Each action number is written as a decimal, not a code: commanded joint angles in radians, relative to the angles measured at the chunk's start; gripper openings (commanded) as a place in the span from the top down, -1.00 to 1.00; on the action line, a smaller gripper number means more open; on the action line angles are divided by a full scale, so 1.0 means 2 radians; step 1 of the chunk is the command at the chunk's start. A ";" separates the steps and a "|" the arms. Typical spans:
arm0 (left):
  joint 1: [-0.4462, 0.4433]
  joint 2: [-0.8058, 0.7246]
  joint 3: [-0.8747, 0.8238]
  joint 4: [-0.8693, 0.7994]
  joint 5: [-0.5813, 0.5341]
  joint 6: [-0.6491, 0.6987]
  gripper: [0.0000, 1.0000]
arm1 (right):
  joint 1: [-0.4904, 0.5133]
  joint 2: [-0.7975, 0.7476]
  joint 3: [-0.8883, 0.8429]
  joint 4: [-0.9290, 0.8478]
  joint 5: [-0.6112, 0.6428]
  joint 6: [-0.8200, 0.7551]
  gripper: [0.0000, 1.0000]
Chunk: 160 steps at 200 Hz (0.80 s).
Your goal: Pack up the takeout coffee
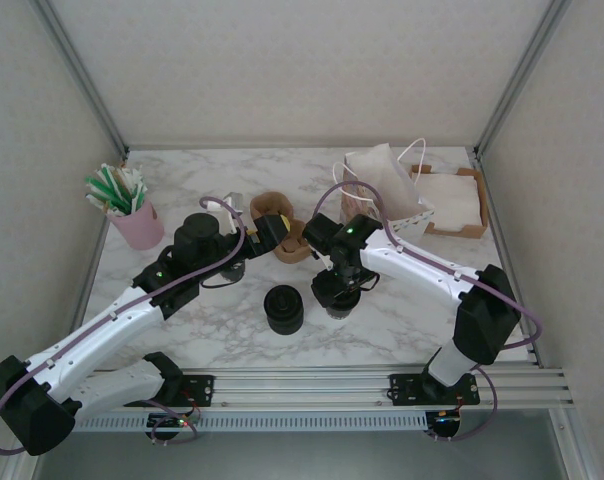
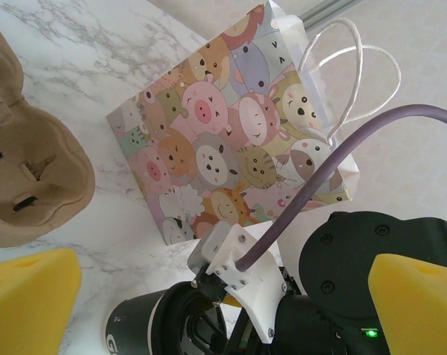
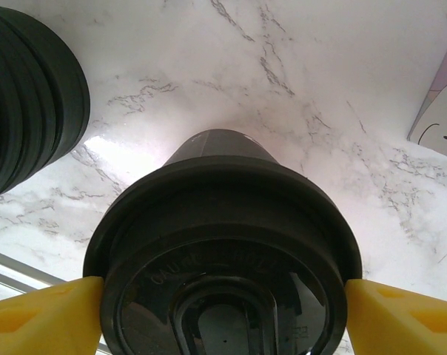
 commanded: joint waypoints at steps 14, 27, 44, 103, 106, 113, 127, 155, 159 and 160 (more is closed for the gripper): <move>-0.005 -0.007 0.012 0.003 -0.004 0.005 -0.99 | -0.002 0.012 0.010 -0.001 0.001 -0.004 -0.64; -0.005 -0.006 0.012 0.003 -0.004 0.005 -0.99 | -0.002 0.013 0.011 0.000 0.000 -0.004 -0.62; -0.005 -0.007 0.011 0.004 -0.004 0.005 -0.99 | -0.002 0.014 0.010 -0.001 0.000 -0.004 -0.62; -0.005 -0.005 0.012 0.004 -0.002 0.006 -0.99 | -0.008 -0.010 0.019 -0.006 0.018 0.006 -0.69; -0.005 -0.005 0.012 0.004 -0.002 0.006 -0.99 | -0.008 -0.011 0.020 -0.005 0.018 0.006 -0.69; -0.005 -0.004 0.012 0.005 -0.003 0.006 -0.99 | -0.010 -0.013 0.020 -0.005 0.018 0.006 -0.70; -0.005 -0.005 0.012 0.004 -0.002 0.006 -0.99 | -0.013 -0.012 0.017 -0.003 0.017 0.006 -0.72; -0.004 -0.004 0.012 0.005 -0.002 0.006 -0.99 | -0.015 -0.009 0.011 0.004 0.010 0.006 -0.72; -0.005 -0.004 0.012 0.006 -0.002 0.006 -0.99 | -0.014 -0.008 0.010 0.006 0.007 0.005 -0.72; -0.005 -0.004 0.012 0.005 -0.002 0.006 -0.99 | -0.014 -0.008 0.010 0.006 0.007 0.005 -0.72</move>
